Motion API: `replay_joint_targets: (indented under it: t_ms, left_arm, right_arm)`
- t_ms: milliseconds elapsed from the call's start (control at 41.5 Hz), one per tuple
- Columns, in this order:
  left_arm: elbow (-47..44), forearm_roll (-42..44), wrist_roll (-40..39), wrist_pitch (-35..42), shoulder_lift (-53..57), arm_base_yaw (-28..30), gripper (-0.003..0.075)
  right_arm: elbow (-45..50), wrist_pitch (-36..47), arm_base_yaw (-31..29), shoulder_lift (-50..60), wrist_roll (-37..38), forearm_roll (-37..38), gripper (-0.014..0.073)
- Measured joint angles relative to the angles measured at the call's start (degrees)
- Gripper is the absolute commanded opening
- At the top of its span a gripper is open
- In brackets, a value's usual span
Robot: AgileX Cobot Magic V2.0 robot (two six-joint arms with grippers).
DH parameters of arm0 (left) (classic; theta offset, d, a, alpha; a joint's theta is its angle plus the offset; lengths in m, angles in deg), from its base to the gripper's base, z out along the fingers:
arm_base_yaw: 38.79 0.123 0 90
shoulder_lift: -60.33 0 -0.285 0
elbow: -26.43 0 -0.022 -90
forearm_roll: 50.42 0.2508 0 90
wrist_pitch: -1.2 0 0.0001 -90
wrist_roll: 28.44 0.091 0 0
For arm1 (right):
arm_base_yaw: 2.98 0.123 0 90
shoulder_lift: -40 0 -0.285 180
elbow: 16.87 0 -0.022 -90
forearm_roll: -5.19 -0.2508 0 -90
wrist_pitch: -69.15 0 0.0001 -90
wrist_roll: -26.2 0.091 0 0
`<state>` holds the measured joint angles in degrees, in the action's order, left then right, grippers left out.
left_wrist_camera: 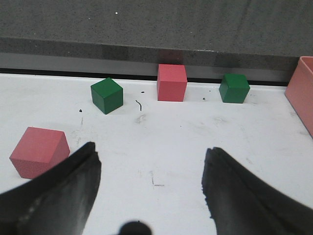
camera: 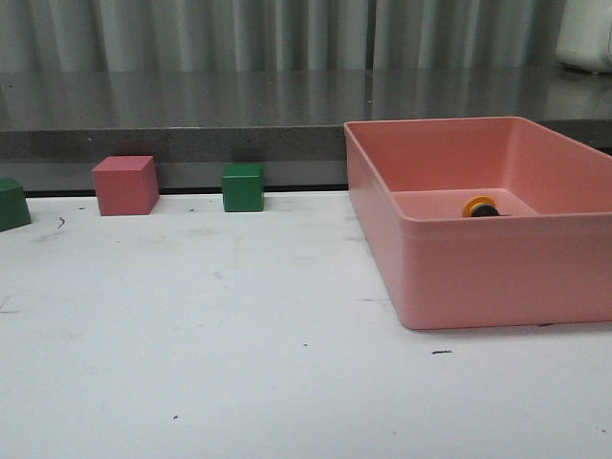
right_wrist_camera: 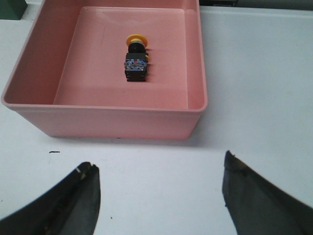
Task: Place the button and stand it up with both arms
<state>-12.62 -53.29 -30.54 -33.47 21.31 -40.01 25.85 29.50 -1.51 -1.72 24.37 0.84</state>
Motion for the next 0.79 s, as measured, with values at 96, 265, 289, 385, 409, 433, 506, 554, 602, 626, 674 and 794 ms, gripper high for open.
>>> replay_joint_targets:
  t_ms: [96,265,289,385,409,433,506,554,602,626,674,794]
  left_arm:
    - [0.0,0.0,0.0,0.0,0.0,0.0,0.0399]
    - [0.0,0.0,0.0,0.0,0.0,0.0,0.038]
    - [0.0,0.0,0.0,0.0,0.0,0.0,0.0376]
    - [0.0,0.0,0.0,0.0,0.0,0.0,0.0366]
    - [0.0,0.0,0.0,0.0,0.0,0.0,0.0366]
    - [0.0,0.0,0.0,0.0,0.0,0.0,0.0366]
    - [0.0,0.0,0.0,0.0,0.0,0.0,0.0366]
    - [0.0,0.0,0.0,0.0,0.0,0.0,0.0366]
    - [0.0,0.0,0.0,0.0,0.0,0.0,0.0366]
    - [0.0,0.0,0.0,0.0,0.0,0.0,0.0366]
    - [0.0,0.0,0.0,0.0,0.0,0.0,0.0366]
    - [0.0,0.0,0.0,0.0,0.0,0.0,0.0366]
  right_arm:
    - [-0.26,-0.26,0.88,-0.13,0.0,-0.42,0.055]
    - [-4.17,-2.86,4.51,-3.28,0.0,-0.66,0.055]
    - [-4.83,-3.21,5.12,-3.97,0.0,-0.66,0.055]
    - [-8.09,-5.12,7.0,-7.83,0.0,-0.66,0.055]
    - [-9.02,-5.53,7.23,-8.74,0.0,-0.66,0.055]
    - [-9.73,-6.06,7.57,-10.03,0.0,-0.66,0.055]
    - [-12.34,-7.16,8.12,-13.92,0.0,-0.69,0.055]
    - [-13.82,-7.81,8.28,-16.2,0.0,-0.69,0.055]
    - [-15.55,-8.46,8.26,-19.02,0.0,-0.69,0.055]
    - [-16.32,-8.65,8.26,-20.28,0.0,-0.69,0.055]
    - [-18.13,-9.26,8.26,-23.22,0.0,-0.69,0.055]
    - [-22.56,-9.51,8.26,-30.03,0.0,-0.69,0.055]
